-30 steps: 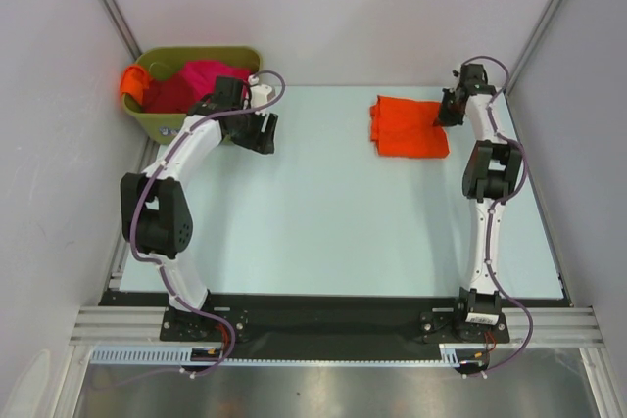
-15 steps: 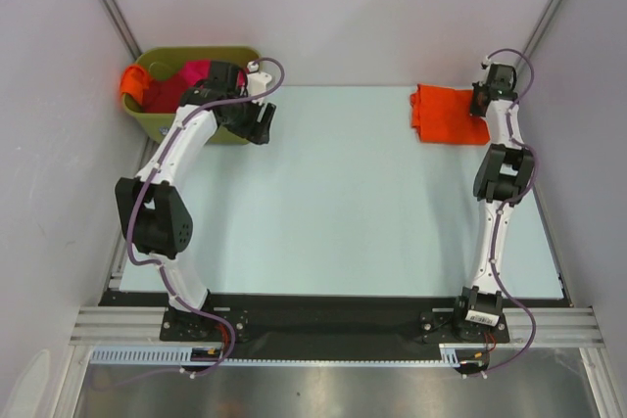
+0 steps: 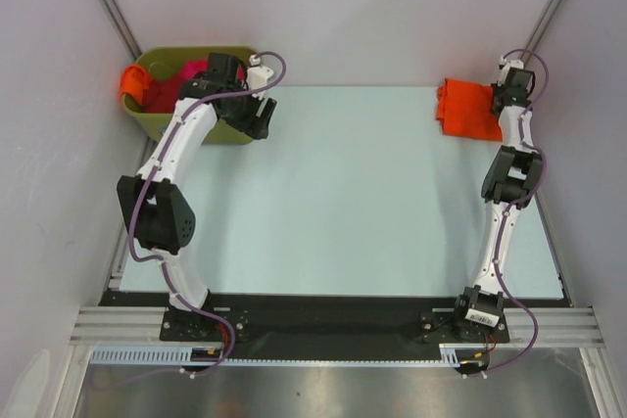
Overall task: Fold and stack the t-shirts
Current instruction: Neatly place the folded tshirt to the corner
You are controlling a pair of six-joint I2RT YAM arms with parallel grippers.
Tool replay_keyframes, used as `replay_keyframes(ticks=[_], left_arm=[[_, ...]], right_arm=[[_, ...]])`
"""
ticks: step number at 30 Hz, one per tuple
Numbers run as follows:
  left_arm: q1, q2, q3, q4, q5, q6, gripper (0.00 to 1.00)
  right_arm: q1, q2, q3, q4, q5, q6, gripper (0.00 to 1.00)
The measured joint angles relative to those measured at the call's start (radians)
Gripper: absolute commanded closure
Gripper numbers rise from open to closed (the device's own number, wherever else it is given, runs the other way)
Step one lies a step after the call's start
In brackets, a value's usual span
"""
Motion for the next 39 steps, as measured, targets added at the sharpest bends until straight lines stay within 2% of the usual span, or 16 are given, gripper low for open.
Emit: replay_keyframes(ticks=[1, 5, 6, 9, 12, 14, 19, 20, 24, 30, 34, 39], left_arm=[[-0.001, 0.006, 0.004, -0.002, -0.002, 0.001, 0.23], [-0.006, 0.031, 0.013, -0.007, -0.008, 0.008, 0.22], [-0.008, 0.035, 0.013, -0.008, -0.008, 0.009, 0.22], [-0.016, 0.040, 0.013, -0.010, -0.008, 0.010, 0.22], [-0.022, 0.040, 0.013, -0.011, -0.008, 0.016, 0.21], [-0.023, 0.040, 0.013, -0.014, -0.008, 0.016, 0.21], [-0.023, 0.040, 0.013, -0.015, -0.009, 0.016, 0.21], [-0.023, 0.039, 0.013, -0.015, -0.009, 0.016, 0.21], [-0.023, 0.029, 0.013, -0.015, -0.007, 0.016, 0.20], [-0.021, -0.055, -0.022, 0.000, -0.010, 0.016, 0.19], [-0.010, -0.177, -0.130, 0.023, -0.008, 0.010, 0.19], [0.022, -0.366, -0.364, 0.088, -0.011, -0.011, 0.19]], right_arm=[[-0.002, 0.002, 0.000, 0.008, 0.000, -0.008, 0.96], [-0.002, 0.003, -0.001, 0.037, 0.012, -0.037, 0.66], [-0.001, 0.003, -0.002, 0.047, 0.018, -0.046, 0.55], [0.002, 0.003, -0.002, 0.072, 0.038, -0.063, 0.34], [0.011, 0.003, -0.002, 0.083, 0.067, -0.074, 0.22], [0.021, -0.007, -0.014, 0.085, 0.087, -0.082, 0.20], [0.072, -0.110, -0.141, 0.082, 0.141, -0.068, 0.06], [0.085, -0.134, -0.158, 0.078, 0.149, -0.053, 0.00], [0.130, -0.233, -0.229, 0.052, 0.155, 0.034, 0.00], [0.169, -0.458, -0.451, 0.013, 0.174, 0.211, 0.00], [0.178, -0.657, -0.661, -0.019, 0.139, 0.306, 0.00], [0.229, -0.969, -0.995, -0.010, 0.077, 0.426, 0.00]])
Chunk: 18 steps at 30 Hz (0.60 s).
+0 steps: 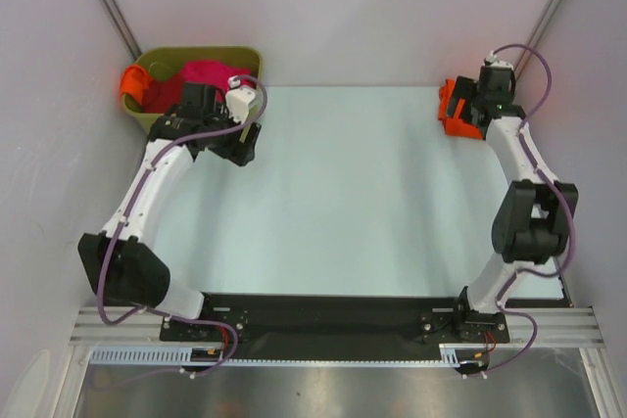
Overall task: Fold and stack the t-shirts
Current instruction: Neatly place the folded tshirt to the corner
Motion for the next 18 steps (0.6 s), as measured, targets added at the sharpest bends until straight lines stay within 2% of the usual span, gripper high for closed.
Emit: replay_keyframes(ticks=[7, 12, 18], left_arm=[[0.013, -0.209, -0.328, 0.088, -0.019, -0.022, 0.18], [0.014, -0.302, -0.503, 0.148, -0.050, -0.028, 0.18], [0.014, -0.415, -0.639, 0.202, -0.074, -0.029, 0.14]], right_arm=[[0.164, -0.341, -0.395, -0.015, -0.046, 0.138, 0.00], [0.257, -0.490, -0.565, -0.071, -0.044, 0.217, 0.00], [0.266, -0.680, -0.732, -0.100, -0.047, 0.299, 0.00]])
